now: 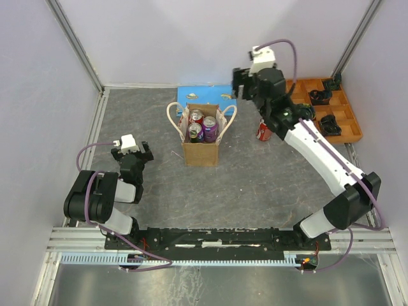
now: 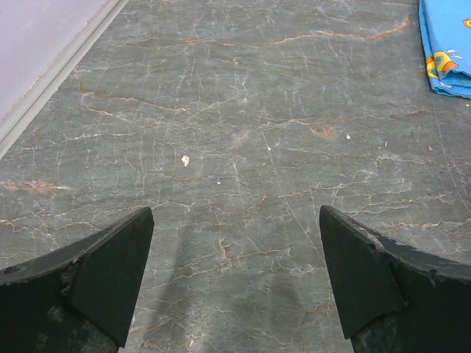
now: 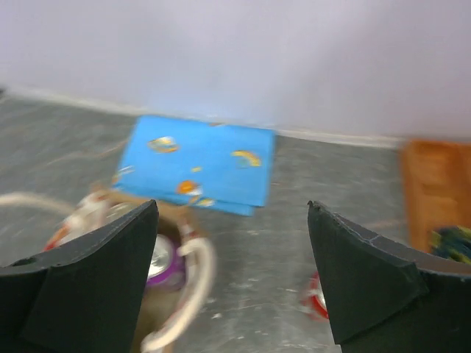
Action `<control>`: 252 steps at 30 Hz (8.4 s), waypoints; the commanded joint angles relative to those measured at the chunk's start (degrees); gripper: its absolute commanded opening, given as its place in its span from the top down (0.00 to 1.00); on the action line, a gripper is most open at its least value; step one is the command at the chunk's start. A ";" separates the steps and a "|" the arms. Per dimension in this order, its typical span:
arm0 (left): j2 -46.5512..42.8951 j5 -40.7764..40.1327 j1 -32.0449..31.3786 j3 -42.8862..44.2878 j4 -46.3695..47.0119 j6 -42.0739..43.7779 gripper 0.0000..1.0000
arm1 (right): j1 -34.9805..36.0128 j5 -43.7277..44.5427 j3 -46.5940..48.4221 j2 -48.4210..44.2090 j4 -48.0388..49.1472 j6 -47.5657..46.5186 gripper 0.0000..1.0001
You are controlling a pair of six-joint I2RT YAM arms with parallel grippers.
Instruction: Take the beverage out of the canvas bag
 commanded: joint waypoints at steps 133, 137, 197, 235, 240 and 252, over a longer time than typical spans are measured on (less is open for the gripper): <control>0.21 -1.17 -0.09 1.27 2.68 2.08 0.01 | 3.85 16.91 4.77 0.04 -4.06 -12.59 1.00; 0.24 -1.17 -0.10 1.27 2.75 2.08 0.01 | 0.68 9.19 4.20 2.09 -8.10 -7.84 1.00; 0.21 -1.12 -0.10 1.28 2.65 2.08 0.01 | -4.35 -11.11 0.06 24.29 -9.51 2.48 0.22; 0.23 -1.16 -0.05 1.28 2.70 2.04 0.01 | 8.00 -16.90 20.72 15.59 -8.82 -2.15 0.33; 0.21 -1.15 -0.06 1.28 2.70 2.03 0.01 | 8.32 -21.56 25.62 22.73 -11.39 0.24 0.50; 0.20 -1.16 -0.04 1.28 2.64 2.07 0.01 | 8.71 -23.63 29.01 32.68 -15.62 4.30 0.67</control>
